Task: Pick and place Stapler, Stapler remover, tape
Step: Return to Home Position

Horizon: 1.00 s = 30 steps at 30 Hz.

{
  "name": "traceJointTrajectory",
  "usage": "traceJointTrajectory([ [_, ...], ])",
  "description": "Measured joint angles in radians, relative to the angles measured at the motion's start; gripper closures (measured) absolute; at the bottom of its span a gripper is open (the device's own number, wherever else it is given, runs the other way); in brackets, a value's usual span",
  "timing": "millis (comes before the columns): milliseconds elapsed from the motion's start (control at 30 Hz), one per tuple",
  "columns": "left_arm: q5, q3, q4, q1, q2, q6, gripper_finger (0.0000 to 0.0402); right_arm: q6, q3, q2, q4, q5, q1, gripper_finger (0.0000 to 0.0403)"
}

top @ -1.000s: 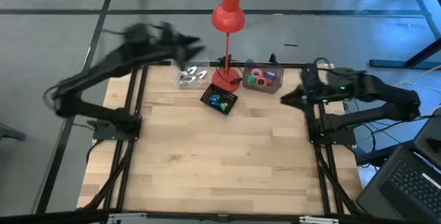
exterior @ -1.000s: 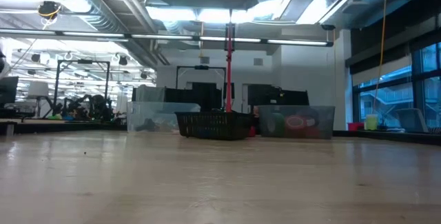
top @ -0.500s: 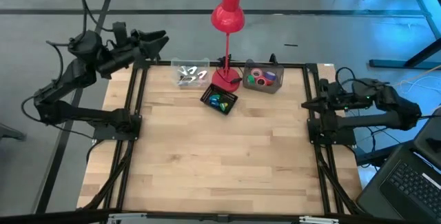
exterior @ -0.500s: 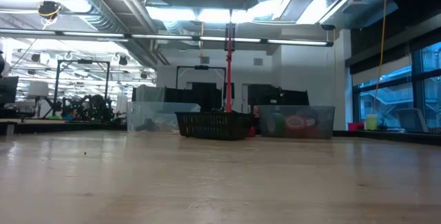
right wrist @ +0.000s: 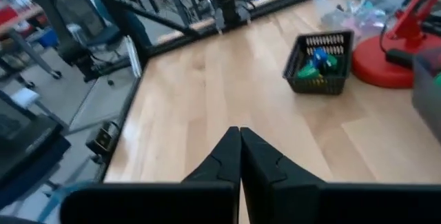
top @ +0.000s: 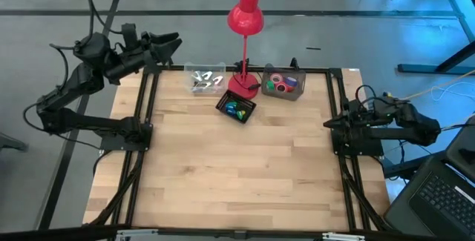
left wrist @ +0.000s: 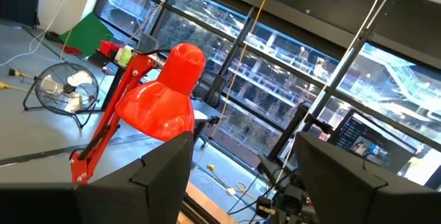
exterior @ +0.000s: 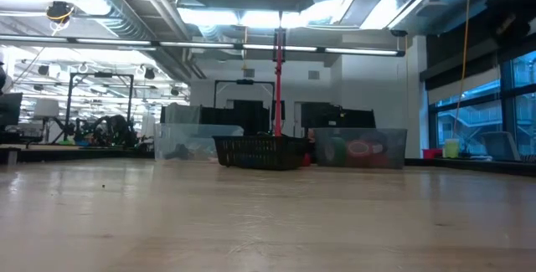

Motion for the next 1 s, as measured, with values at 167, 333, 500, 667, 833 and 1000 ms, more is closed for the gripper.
traceJointTrajectory([
  [167, 0.000, 0.000, 0.000, 0.000, 0.000, 0.000, 0.0150, 0.238, 0.009, -0.013, 0.086, -0.025, 0.000, 0.0402],
  [333, 0.000, 0.000, 0.000, 0.000, 0.000, 0.000, 0.0150, 0.165, -0.043, -0.019, 0.350, -0.017, 0.000, 0.0402],
  [500, 0.000, 0.000, 0.000, 0.000, 0.000, 0.000, 0.0150, 0.033, -0.232, -0.021, 0.796, -0.005, 0.000, 0.0402],
  [667, 0.000, 0.000, -0.001, 0.000, 0.000, 0.000, 0.0150, -0.183, -0.507, -0.021, 1.207, 0.029, 0.000, 0.0402],
  [833, 0.000, 0.000, -0.002, 0.000, 0.000, 0.000, 0.0150, -0.421, -0.590, -0.021, 1.352, 0.146, -0.001, 0.0403],
  [1000, 0.000, 0.000, -0.008, 0.000, 0.000, 0.000, 0.0150, -0.464, -0.598, -0.021, 1.309, 0.163, -0.001, 0.0403],
])
